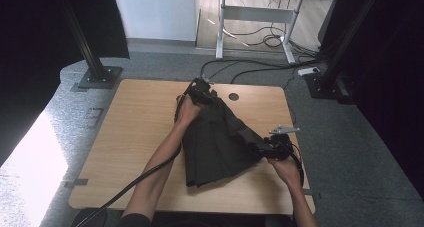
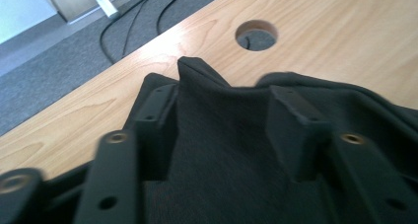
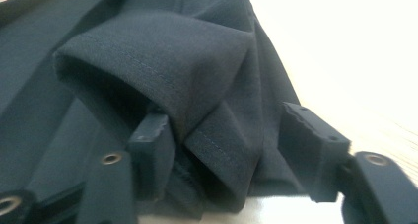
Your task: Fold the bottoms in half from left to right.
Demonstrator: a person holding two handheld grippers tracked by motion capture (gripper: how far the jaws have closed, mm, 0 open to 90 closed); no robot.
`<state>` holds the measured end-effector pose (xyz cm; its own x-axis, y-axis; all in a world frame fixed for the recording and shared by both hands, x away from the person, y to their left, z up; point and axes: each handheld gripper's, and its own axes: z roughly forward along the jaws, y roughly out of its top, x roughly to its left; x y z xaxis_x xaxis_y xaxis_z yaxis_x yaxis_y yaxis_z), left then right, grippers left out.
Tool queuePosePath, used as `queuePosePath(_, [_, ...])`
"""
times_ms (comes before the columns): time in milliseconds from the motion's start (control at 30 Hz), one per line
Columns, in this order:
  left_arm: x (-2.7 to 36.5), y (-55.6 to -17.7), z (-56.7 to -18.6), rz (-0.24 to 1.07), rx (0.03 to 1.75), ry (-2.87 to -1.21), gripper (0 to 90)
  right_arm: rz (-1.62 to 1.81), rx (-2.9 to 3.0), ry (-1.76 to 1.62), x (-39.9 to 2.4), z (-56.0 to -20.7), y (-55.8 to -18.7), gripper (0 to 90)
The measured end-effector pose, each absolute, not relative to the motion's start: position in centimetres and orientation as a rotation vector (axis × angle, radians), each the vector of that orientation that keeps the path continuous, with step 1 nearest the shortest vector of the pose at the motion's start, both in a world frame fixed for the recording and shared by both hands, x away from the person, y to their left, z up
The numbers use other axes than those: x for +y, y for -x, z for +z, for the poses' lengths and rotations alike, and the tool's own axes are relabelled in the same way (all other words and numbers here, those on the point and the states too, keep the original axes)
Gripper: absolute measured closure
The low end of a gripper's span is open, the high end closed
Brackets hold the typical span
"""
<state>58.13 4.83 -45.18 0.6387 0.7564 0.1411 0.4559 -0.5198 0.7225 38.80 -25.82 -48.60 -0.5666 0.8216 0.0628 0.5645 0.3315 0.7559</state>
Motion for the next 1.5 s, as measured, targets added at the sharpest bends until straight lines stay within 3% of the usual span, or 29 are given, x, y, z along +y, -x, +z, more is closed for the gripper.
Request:
queuePosePath(67, [5.9, -56.7, -44.4, 0.516, 0.934, -2.179, 28.9, 1.074, 2.301, -1.172, -25.6, -47.7, -37.7, 32.0])
queuePosePath(200, [7.6, -53.5, -44.2, 0.486, 0.901, -2.166, 19.9, 1.09, 2.328, -1.114, -25.0, -46.5, -36.2, 29.6])
queuePosePath(433, [9.7, -48.2, -45.6, 0.425, 0.874, -2.172, 14.2, 1.126, 2.355, -1.068, -23.1, -45.7, -35.7, 28.7])
queuePosePath(700, [10.4, -42.7, -49.2, 0.386, 0.834, -2.197, 9.5, 1.076, 2.438, -1.072, -18.6, -49.8, -37.2, 29.8])
queuePosePath(767, [10.4, -42.1, -50.4, 0.381, 0.837, -2.227, 8.7, 1.0, 2.45, -1.076, -17.7, -51.2, -37.5, 33.1])
queuePosePath(800, [10.3, -41.9, -51.1, 0.387, 0.842, -2.249, 8.0, 0.904, 2.428, -1.106, -17.2, -52.4, -37.8, 49.7])
queuePosePath(833, [10.3, -41.8, -51.7, 0.4, 0.845, -2.271, 8.0, 0.904, 2.428, -1.106, -17.2, -52.4, -37.8, 49.7])
queuePosePath(867, [10.2, -41.7, -52.3, 0.412, 0.843, -2.293, 7.4, 0.922, 2.427, -1.178, -17.3, -53.0, -38.0, 71.3])
queuePosePath(900, [10.2, -41.6, -52.8, 0.425, 0.839, -2.312, 7.4, 0.922, 2.427, -1.178, -17.3, -53.0, -38.0, 71.3])
queuePosePath(967, [10.3, -41.6, -53.5, 0.442, 0.838, -2.317, 7.3, 0.919, 2.412, -1.191, -17.5, -52.6, -37.9, 84.6])
queuePosePath(1200, [10.7, -41.9, -53.9, 0.423, 0.862, -2.297, 7.3, 0.888, 2.254, -1.214, -21.2, -48.0, -38.5, 87.2])
queuePosePath(1500, [11.3, -42.4, -54.1, 0.406, 0.879, -2.288, 6.4, 0.876, 2.108, -1.389, -27.1, -47.5, -41.8, 86.5])
